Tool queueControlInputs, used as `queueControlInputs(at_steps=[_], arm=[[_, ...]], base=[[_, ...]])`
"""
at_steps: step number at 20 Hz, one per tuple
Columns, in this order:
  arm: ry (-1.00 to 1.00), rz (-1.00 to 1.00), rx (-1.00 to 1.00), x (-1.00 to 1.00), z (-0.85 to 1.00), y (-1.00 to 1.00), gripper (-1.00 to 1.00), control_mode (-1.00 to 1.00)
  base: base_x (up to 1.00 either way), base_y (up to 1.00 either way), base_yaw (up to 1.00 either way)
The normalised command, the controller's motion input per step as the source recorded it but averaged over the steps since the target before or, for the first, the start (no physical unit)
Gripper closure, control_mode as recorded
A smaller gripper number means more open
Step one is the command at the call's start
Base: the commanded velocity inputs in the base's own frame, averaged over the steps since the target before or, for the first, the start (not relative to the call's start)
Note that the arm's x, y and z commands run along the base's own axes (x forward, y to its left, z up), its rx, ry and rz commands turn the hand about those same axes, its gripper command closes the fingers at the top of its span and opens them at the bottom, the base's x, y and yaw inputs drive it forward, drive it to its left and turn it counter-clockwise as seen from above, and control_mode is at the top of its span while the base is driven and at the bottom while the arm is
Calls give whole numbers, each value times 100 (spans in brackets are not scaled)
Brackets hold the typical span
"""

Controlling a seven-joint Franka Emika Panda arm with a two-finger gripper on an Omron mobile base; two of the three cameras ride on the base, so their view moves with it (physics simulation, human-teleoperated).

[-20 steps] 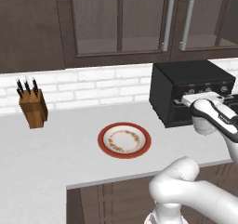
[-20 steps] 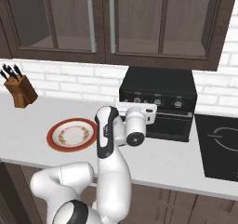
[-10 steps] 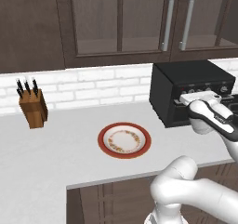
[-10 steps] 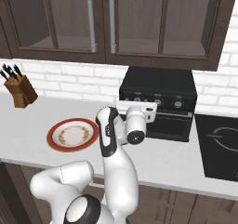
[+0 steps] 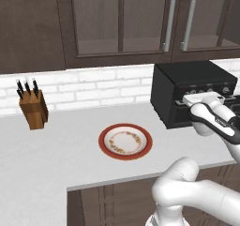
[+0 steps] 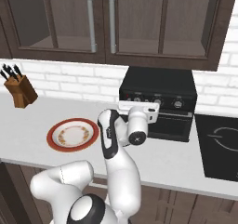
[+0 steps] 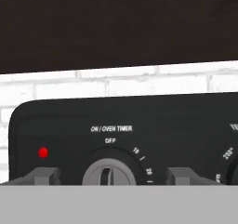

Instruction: Pick up the kebab skewer and baguette bread, and place them inside the toaster oven. Close the toaster oven door and start by setting the timer.

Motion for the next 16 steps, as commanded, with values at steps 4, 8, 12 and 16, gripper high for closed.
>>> queueControlInputs(at_steps=[4,8,12,16], arm=[[0,0,0,1,0,-6,-100,-100],[0,0,0,0,0,0,-100,-100],[-2,0,0,0,0,0,-100,-100],[0,0,0,0,0,0,-100,-100]], base=[[0,0,0],[0,0,0],[0,0,0],[0,0,0]])
